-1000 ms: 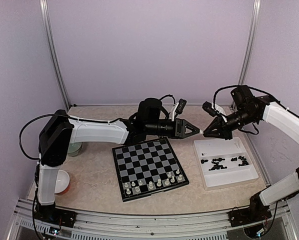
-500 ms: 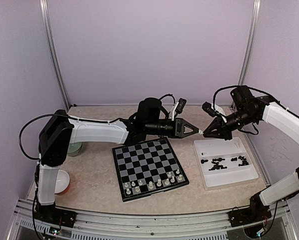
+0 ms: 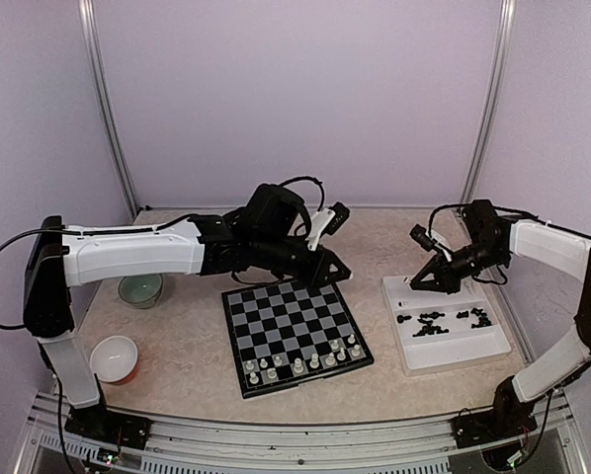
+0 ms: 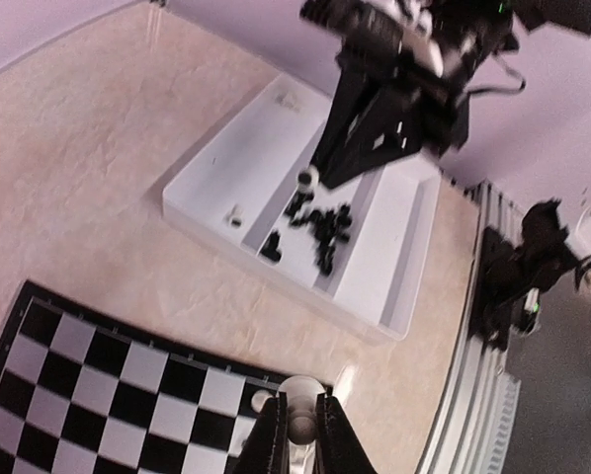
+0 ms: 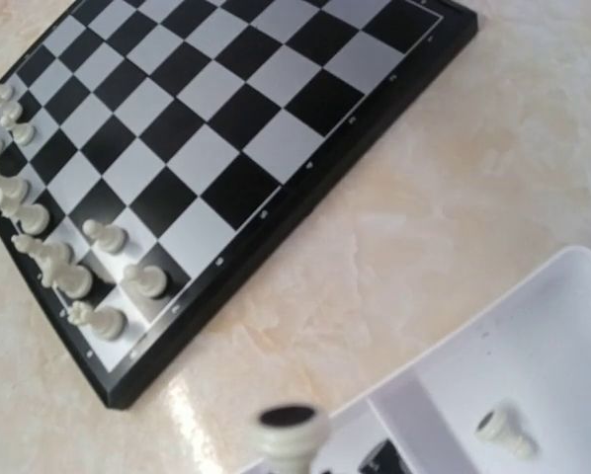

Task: Set up the chess pieces on the board
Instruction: Pick up the pawn from the chess pile, then place the pawn on e2, then pick up the pawn from e2.

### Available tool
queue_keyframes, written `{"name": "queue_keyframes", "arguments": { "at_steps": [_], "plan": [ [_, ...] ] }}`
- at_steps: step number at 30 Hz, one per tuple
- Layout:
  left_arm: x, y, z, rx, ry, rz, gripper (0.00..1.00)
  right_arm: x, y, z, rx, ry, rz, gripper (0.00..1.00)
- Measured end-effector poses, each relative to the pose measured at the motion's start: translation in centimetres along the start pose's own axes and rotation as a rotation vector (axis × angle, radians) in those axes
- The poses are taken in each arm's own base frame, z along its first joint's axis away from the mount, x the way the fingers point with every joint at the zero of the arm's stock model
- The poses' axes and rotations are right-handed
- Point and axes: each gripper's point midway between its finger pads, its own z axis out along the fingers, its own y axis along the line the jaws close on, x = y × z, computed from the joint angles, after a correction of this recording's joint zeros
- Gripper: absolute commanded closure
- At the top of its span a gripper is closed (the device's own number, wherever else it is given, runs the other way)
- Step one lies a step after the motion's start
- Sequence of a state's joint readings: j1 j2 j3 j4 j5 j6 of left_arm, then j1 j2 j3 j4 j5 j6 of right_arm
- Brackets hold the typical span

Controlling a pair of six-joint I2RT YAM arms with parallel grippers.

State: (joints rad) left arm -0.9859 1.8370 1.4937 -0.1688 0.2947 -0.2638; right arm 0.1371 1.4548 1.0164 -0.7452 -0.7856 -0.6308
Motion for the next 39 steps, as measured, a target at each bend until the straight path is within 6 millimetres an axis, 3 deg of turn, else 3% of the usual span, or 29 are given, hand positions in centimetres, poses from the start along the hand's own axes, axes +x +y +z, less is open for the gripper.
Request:
{"name": "queue_keyframes", "arguments": {
  "at_steps": [8, 16, 23, 34, 39],
  "plan": [
    [10.8, 2.1, -1.1, -0.146, 0.324, 0.091, 0.89, -0.6, -0.6, 0.0, 0.019, -0.024, -0.015, 0.90],
    [14.7, 2.1, 0.3, -0.166, 0.443, 0.145, 0.88, -0.8, -0.7, 0.0, 0.024, -0.030, -0.019, 0.90],
    [16.9, 3.3, 1.7, -0.192, 0.512, 0.140, 0.85, -0.6, -0.7, 0.1, 0.023, -0.028, -0.017, 0.90],
    [16.6, 3.7, 3.4, -0.197, 0.519, 0.140, 0.85, -0.4, -0.6, 0.3, 0.017, -0.026, -0.013, 0.90],
    [16.8, 3.9, 3.5, -0.209, 0.527, 0.142, 0.76, -0.3, -0.6, 0.3, 0.016, -0.025, -0.011, 0.90]
  ]
}}
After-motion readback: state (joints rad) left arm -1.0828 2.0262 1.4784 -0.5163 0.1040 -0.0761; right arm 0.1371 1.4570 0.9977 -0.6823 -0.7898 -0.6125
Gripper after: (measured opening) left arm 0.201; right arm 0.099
